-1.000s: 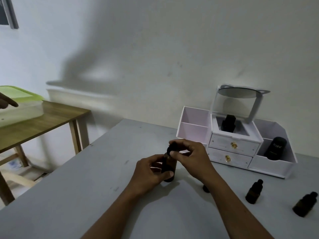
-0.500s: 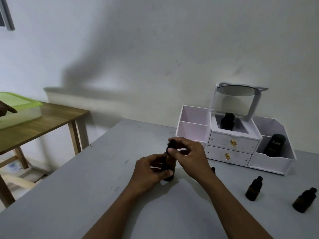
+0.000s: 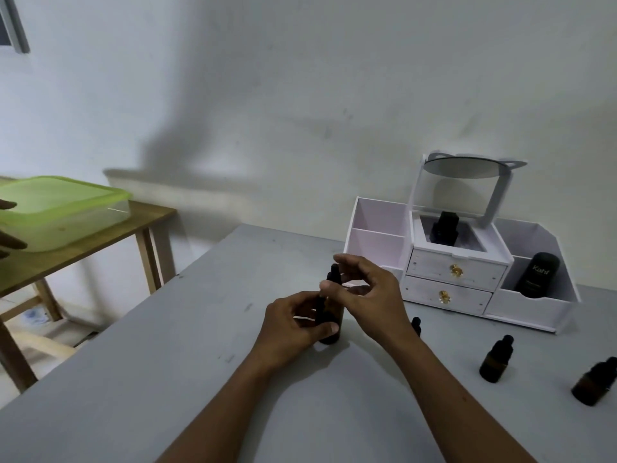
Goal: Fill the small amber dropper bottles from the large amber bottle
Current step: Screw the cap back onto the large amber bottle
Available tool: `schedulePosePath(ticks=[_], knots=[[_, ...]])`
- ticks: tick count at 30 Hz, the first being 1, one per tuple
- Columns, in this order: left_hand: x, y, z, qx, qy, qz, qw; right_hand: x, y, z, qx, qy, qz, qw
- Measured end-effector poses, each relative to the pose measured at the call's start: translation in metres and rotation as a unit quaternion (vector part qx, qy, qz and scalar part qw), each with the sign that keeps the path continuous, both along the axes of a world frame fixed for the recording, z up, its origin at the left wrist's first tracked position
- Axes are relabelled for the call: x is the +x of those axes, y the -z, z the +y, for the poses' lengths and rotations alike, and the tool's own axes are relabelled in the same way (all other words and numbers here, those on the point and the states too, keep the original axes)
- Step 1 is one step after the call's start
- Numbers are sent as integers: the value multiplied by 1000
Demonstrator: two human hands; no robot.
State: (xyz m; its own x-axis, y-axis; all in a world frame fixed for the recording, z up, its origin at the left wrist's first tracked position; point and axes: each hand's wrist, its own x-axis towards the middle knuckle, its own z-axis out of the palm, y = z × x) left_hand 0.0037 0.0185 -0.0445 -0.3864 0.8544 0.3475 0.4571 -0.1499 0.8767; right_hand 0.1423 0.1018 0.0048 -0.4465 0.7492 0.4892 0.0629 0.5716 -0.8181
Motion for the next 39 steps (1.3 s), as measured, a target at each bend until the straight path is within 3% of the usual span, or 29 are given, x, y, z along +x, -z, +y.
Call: schedulePosePath(ticks=[4,24,39], knots=[[0,1,0,-2,-2,-5,1000,1,2,0,28,-5,-9,1000],[0,2,0,-4,-2,6,1000,0,4,0,-29,-14,35,999],[-1,2,1,-2,1,-2,1000,-3,4,-2,-5,-10,6,1000]])
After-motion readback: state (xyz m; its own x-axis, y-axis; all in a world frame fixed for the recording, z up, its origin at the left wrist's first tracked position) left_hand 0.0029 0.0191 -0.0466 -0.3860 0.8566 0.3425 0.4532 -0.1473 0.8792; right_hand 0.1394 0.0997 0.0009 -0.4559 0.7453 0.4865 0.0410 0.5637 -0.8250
